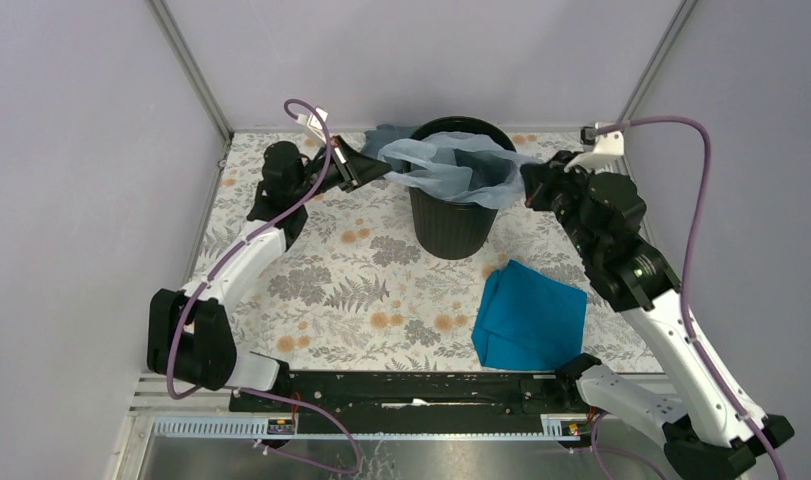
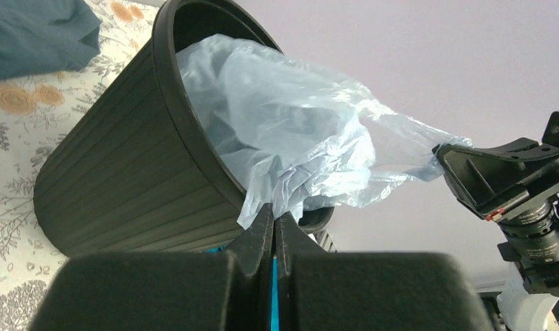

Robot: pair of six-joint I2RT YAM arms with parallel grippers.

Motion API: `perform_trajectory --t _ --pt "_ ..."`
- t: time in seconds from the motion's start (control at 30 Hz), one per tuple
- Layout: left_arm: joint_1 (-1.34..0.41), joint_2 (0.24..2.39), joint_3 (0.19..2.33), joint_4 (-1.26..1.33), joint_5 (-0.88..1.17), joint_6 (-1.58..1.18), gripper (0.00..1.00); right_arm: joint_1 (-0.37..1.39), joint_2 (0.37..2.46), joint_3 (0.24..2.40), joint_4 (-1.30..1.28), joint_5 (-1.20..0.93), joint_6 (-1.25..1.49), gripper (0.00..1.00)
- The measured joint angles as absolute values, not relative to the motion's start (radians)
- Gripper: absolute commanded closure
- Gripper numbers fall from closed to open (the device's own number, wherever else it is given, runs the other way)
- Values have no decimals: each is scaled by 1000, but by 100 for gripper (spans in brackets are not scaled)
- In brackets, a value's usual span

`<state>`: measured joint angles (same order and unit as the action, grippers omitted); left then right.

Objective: Put the trash bags into the trash bin

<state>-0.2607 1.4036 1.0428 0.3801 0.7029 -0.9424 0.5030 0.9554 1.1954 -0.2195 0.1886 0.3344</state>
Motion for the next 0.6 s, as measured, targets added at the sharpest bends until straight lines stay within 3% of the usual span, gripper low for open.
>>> perform_trajectory --t 0.3,0.6 --pt "-236 1343 1055 277 697 -884 100 503 896 1178 -358 425 200 100" --pt "-182 1268 1092 89 598 -728 100 485 1038 1178 -303 533 121 98"
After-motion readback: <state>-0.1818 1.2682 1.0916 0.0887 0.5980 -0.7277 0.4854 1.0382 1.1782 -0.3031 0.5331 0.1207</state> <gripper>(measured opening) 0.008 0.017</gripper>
